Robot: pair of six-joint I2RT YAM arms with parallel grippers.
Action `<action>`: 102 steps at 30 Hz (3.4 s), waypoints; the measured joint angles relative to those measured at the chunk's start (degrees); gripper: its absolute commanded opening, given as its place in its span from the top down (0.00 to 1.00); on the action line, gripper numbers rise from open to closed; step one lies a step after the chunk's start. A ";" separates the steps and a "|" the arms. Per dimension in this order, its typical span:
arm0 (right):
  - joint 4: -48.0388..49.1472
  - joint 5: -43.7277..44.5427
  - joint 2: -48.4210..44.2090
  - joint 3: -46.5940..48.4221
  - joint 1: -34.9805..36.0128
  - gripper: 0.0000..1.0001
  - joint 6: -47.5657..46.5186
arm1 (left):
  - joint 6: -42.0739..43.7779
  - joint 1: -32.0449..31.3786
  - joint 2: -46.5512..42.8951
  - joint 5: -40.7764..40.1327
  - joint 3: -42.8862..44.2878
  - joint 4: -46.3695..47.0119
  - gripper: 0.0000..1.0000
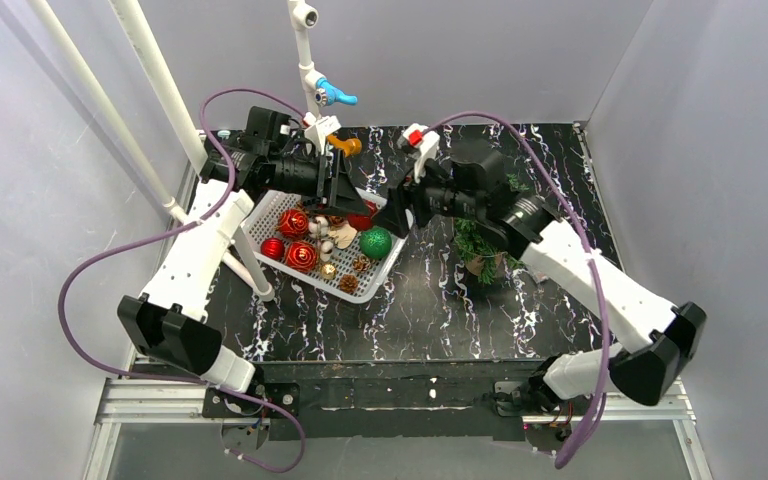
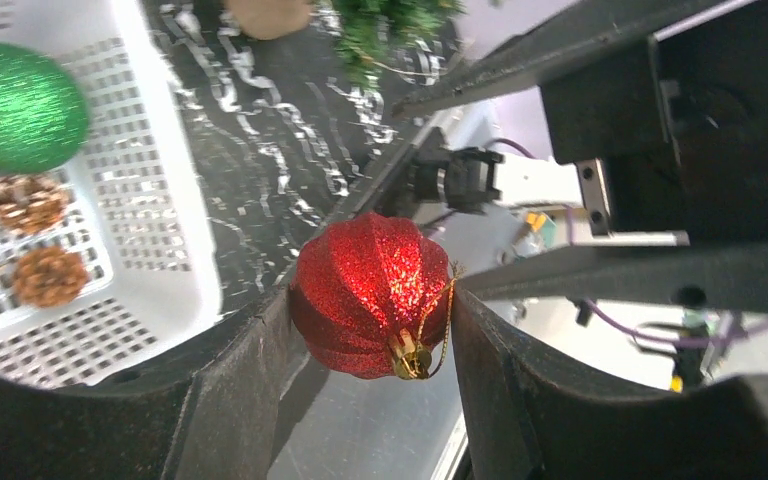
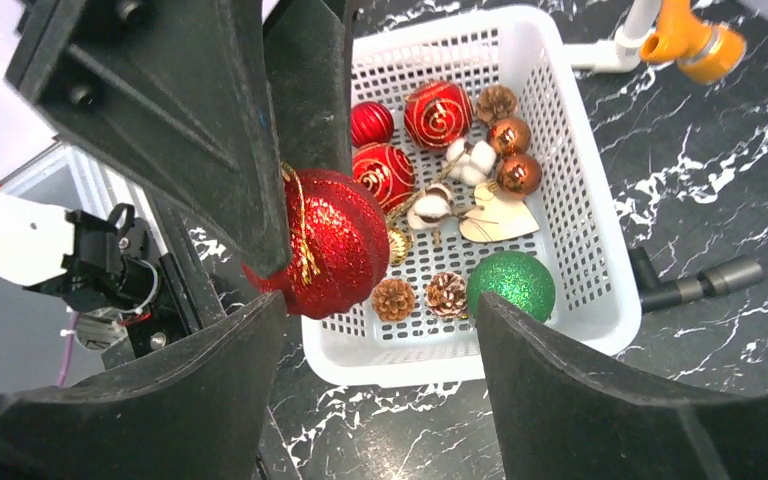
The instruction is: Decorate the small christmas tree
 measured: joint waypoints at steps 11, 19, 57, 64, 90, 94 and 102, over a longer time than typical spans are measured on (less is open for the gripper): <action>7.02 -1.81 -11.65 -4.63 -2.58 0.30 1.55 | -0.31 0.11 -1.42 12.50 -0.52 3.52 0.68; 4.46 -9.35 -7.87 -1.53 -5.44 0.54 3.58 | -0.68 0.20 -1.40 15.45 -1.09 4.63 0.75; 3.39 -25.33 2.27 7.34 -5.51 0.74 7.82 | -2.54 0.48 -1.38 15.61 -1.38 4.63 0.98; 2.95 -24.87 2.27 7.10 -5.57 0.79 6.58 | -2.38 0.48 -1.38 14.64 -1.40 4.50 0.98; 0.13 -22.03 2.62 5.64 -8.33 0.70 6.12 | -3.15 0.57 -1.60 14.78 -3.34 4.72 0.97; 0.07 -19.41 2.21 4.26 -8.35 0.47 6.51 | -4.31 0.57 -1.73 13.31 -3.76 5.16 0.96; 2.10 -13.55 -1.49 -2.69 -8.39 0.23 7.19 | -22.05 0.57 -1.60 2.84 -10.56 15.91 0.99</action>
